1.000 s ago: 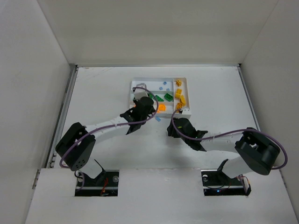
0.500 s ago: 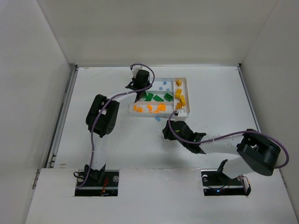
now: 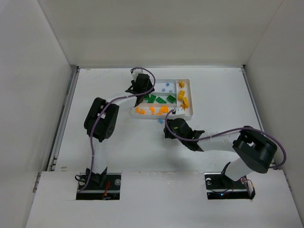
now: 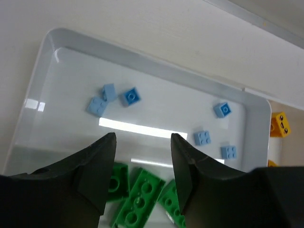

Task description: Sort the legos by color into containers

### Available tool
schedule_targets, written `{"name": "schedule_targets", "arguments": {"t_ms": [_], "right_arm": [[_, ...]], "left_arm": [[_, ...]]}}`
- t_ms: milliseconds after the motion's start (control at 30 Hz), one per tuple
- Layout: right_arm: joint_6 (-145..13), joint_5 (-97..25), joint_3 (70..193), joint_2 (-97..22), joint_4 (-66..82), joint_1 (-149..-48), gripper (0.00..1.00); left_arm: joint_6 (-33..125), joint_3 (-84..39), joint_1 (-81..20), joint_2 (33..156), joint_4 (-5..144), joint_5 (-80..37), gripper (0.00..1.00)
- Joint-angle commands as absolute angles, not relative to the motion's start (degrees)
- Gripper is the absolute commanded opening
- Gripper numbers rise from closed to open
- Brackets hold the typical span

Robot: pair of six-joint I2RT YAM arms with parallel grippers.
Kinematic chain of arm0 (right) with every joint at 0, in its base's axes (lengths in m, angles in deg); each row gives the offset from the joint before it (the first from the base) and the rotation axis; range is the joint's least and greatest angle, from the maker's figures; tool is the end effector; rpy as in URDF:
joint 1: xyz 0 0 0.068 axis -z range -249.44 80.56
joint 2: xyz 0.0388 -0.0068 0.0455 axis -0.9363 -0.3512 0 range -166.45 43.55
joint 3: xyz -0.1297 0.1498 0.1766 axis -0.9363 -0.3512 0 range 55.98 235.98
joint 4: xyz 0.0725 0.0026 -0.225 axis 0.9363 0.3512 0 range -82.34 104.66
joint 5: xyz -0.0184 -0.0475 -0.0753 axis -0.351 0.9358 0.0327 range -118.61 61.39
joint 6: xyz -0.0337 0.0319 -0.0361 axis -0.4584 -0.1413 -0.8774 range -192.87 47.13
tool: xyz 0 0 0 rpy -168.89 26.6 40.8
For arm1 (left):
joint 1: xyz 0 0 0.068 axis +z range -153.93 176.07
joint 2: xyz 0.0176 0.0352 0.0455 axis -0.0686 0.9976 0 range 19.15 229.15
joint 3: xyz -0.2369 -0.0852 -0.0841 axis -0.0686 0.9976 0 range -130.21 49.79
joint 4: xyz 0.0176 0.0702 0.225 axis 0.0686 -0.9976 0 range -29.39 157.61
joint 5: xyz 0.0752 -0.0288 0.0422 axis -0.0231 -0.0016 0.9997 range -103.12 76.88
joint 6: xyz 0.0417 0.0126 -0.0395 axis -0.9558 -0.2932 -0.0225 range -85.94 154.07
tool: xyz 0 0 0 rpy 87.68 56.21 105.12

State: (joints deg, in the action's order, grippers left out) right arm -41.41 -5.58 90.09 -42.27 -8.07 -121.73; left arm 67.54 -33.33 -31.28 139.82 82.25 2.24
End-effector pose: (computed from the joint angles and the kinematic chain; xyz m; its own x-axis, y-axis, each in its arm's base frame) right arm 0.1814 0.2075 0.1686 -0.5855 0.0280 -0.8102 -0.2682 0.9364 0.2262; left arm 0.4194 -0.2040 0.2039 -0.4133 -0.3850 -0.8252 -0.0019 0.9066 -0.4220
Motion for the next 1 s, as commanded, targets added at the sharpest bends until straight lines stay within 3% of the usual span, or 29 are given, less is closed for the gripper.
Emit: {"name": "schedule_targets", "arguments": {"t_ms": [0, 200, 433, 800, 967], "right_arm": [[-48.8, -6.0, 95.3, -45.5, -8.5, -120.6, 0.54], [-53.0, -8.7, 101.0, -51.5, -8.0, -116.2, 0.55], [-56.3, -12.6, 103.7, -55.4, -8.0, -114.5, 0.54], [-57.5, -16.4, 108.6, -62.1, -7.8, -113.8, 0.53], [-57.6, -15.8, 109.6, -63.4, -7.3, -114.0, 0.44]], "left_arm": [[69.6, -23.7, -32.1, 125.6, 88.7, 2.7, 0.47], [75.4, -0.3, -31.7, 108.9, 97.0, 4.5, 0.45], [75.5, 18.1, -29.5, 91.8, 98.1, 6.6, 0.45], [76.2, 27.0, -28.6, 86.7, 103.0, 6.1, 0.46], [76.3, 29.0, -27.7, 85.3, 103.6, 5.8, 0.46]]}}
